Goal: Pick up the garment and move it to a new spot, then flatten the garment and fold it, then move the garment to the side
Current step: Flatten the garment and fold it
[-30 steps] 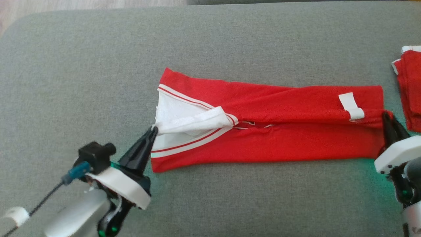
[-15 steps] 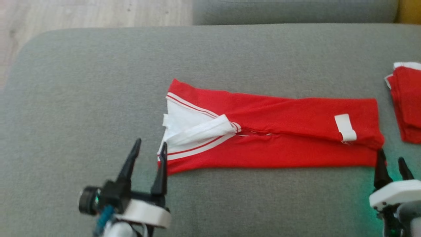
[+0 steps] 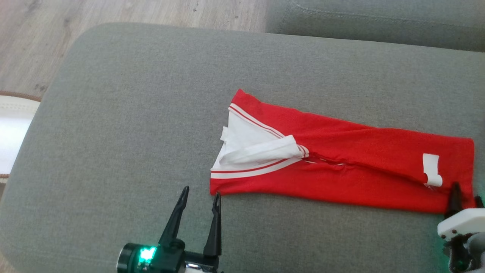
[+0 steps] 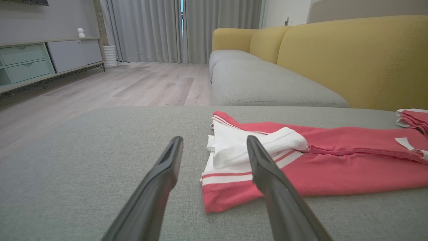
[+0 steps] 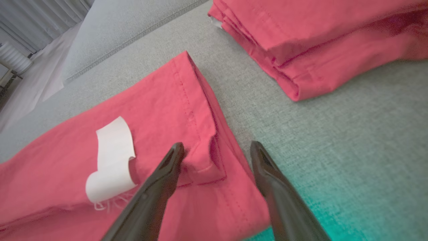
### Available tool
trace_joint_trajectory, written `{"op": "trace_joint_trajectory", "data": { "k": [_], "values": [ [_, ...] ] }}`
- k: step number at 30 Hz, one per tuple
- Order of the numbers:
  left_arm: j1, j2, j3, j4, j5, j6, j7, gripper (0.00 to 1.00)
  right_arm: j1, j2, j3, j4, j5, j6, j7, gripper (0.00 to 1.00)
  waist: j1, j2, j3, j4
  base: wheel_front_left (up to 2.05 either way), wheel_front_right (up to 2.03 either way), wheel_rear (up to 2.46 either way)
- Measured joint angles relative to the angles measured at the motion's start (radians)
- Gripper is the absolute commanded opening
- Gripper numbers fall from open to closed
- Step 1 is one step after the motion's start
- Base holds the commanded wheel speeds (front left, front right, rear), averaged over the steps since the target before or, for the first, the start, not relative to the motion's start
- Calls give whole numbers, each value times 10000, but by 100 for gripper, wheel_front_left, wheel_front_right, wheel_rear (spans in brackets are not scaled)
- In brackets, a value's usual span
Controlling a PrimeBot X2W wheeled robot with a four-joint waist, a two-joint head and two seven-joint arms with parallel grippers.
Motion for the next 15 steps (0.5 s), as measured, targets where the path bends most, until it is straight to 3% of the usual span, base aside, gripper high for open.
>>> {"op": "trace_joint_trajectory", "data": {
  "k": [1, 3, 4, 5, 15],
  "values": [
    [61, -59, 79, -4, 86, -48, 0, 100, 1, 4, -8, 130, -42, 0, 54, 100, 0, 0, 10, 39, 0, 0, 0],
    [118, -115, 140, -4, 245, -98, 0, 100, -1, 0, -73, 270, -138, 0, 46, 49, 0, 0, 39, 79, 0, 0, 0],
    [117, -151, 178, -4, 301, -178, 0, 100, -10, -4, -111, 314, -198, 0, 33, 31, 0, 0, 49, 85, 0, 0, 0],
    [116, -192, 215, -4, 360, -184, 0, 100, -23, -4, -161, 364, -209, 0, 0, 0, 0, 0, 52, 80, 0, 0, 0],
    [121, -359, 907, 12, 788, -535, 0, 100, -164, 73, -600, 596, -359, 0, -663, 0, 0, 0, -57, -293, 0, 0, 0]
  ]
}}
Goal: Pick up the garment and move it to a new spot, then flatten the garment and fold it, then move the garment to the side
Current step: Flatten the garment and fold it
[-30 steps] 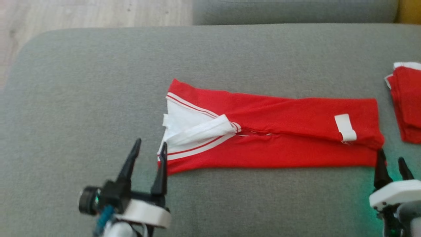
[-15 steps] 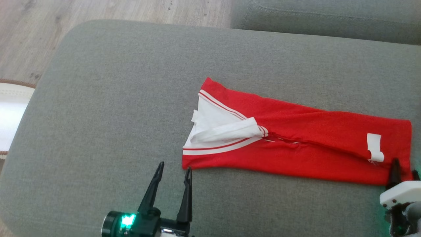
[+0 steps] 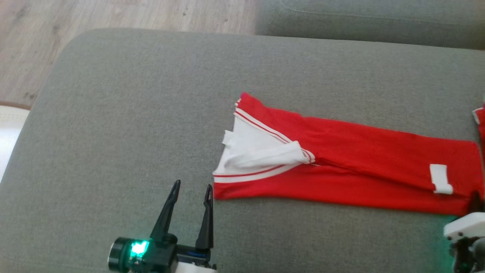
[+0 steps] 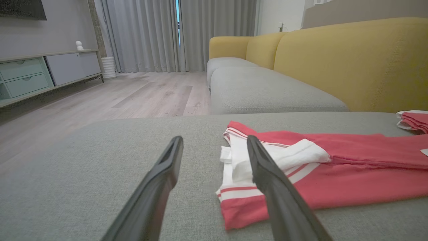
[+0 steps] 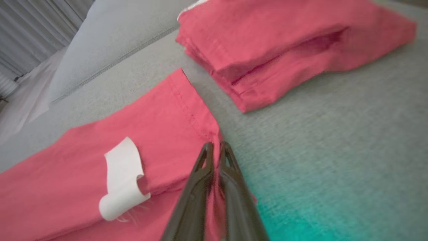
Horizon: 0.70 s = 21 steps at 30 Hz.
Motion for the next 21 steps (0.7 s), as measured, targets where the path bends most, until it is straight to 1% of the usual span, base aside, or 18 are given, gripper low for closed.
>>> {"op": "trace_joint_trajectory", "data": {
  "k": [3, 4, 9, 12, 15, 21],
  "values": [
    [11, -10, 182, 59, 36, -86, 0, 100, 37, -38, -148, -412, -27, 0, -100, 0, 0, 0, -111, -96, 0, 0, 0],
    [58, -12, 209, 113, 117, -184, 0, 100, 35, -40, -109, -872, -2, 0, -102, 0, 0, 0, -204, -147, 0, 0, 0],
    [352, -29, 221, 270, 186, -355, 0, 100, 12, -38, 648, -2374, 430, 0, 86, 0, 0, 0, -474, -192, 0, 0, 0],
    [384, -44, 217, 378, 242, -525, 0, 100, -42, -40, 1448, -3260, 600, 0, 341, 0, -1, 0, -599, -88, 0, 0, 0],
    [383, -67, 211, 487, 278, -608, 0, 100, -134, -40, 2474, -3829, 819, 0, 617, 0, -1, 0, -656, 117, 0, 0, 0],
    [373, -104, 167, 694, 362, -796, 0, 100, -755, -44, 4867, -4096, 1622, 0, 775, 0, -1, 0, -661, 707, 0, 0, 0]
  ]
}}
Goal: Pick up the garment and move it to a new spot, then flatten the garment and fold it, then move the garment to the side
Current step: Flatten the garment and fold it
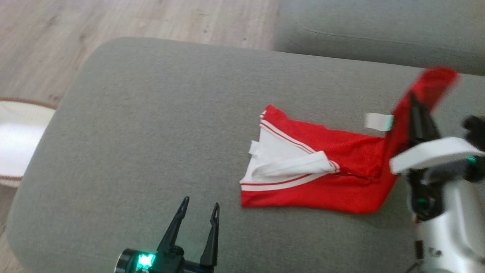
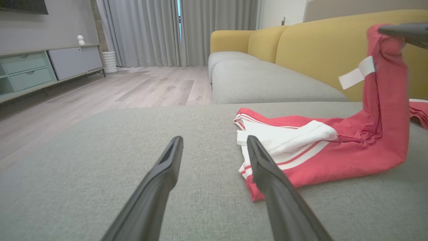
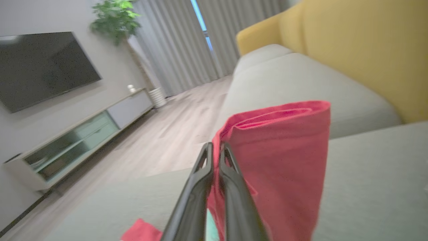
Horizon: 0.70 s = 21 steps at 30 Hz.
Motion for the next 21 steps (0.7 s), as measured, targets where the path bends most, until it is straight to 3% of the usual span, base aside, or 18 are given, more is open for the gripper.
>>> {"op": "trace_joint_trajectory", "data": {
  "k": [10, 16, 17, 19, 20, 21],
  "values": [
    [-14, -81, -46, 219, 0, -82, 0, 100, -376, -44, 3097, 729, 437, 0, 107, 0, 0, 0, 146, 907, 0, 0, 0],
    [-119, -134, -40, 238, -2, -75, 0, 100, -376, -63, 4420, 1446, 483, 0, 364, 0, 1, 0, 454, 1205, 0, 0, 0],
    [-166, -138, -40, 245, -4, -71, 0, 100, -376, -73, 4579, 1559, 499, 0, 364, 22, 1, 0, 511, 1235, 0, 0, 0],
    [-257, -151, -40, 251, -6, -69, 0, 100, -376, -90, 4886, 1708, 577, 0, 360, 46, 1, 0, 608, 1269, 0, 0, 0],
    [-278, -165, -40, 251, -6, -67, 0, 100, -376, -94, 5037, 1758, 681, 0, 347, 95, 1, 0, 648, 1269, 0, 0, 0],
    [-279, -171, -35, 253, -6, -65, 0, 100, -376, -96, 5179, 1779, 819, 0, 332, 95, 1, 0, 672, 1250, 0, 0, 0]
  ]
}}
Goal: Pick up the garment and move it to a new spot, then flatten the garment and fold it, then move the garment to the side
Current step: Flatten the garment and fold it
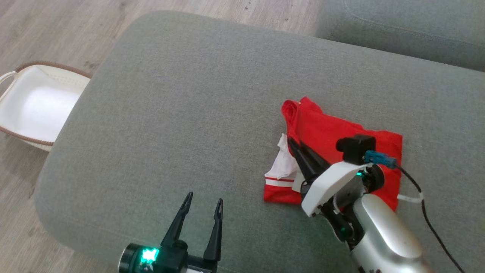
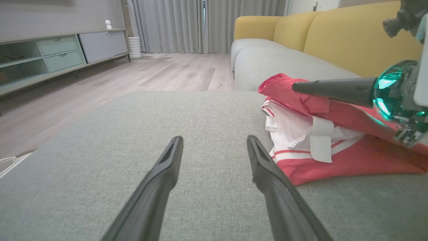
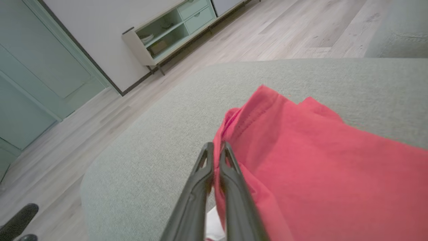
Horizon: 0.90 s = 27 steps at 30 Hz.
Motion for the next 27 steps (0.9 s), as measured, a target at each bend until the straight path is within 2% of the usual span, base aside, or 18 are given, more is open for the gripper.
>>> {"op": "trace_joint_trajectory", "data": {
  "k": [1, 6, 15, 23, 27],
  "values": [
    [0, -10, 10, 10, 0, 8, 0, 100, -1, -2, 77, 19, 121, 0, -111, 100, 0, 0, 10, -38, 0, 0, 0],
    [3, -31, 75, 174, 0, 109, 0, 100, -13, -4, 42, -144, 201, 0, -1099, 100, 0, 0, -119, -436, 0, 0, 0],
    [166, -40, 775, 171, -775, 180, 0, 100, 571, -71, -1672, -736, -853, 0, -3108, 100, -2, 0, -894, -1598, 0, 0, 0],
    [246, -48, 936, 102, -857, 180, 0, 100, 2517, -508, -3762, -1200, -1653, 0, -3436, 100, -2, 0, -1619, -2610, 0, 0, 0],
    [341, -48, 949, -4, -694, 182, 0, 100, 3690, -502, -4226, -1607, -2255, 0, -3453, 100, -3, 0, -1880, -2903, 0, 0, 0]
  ]
}}
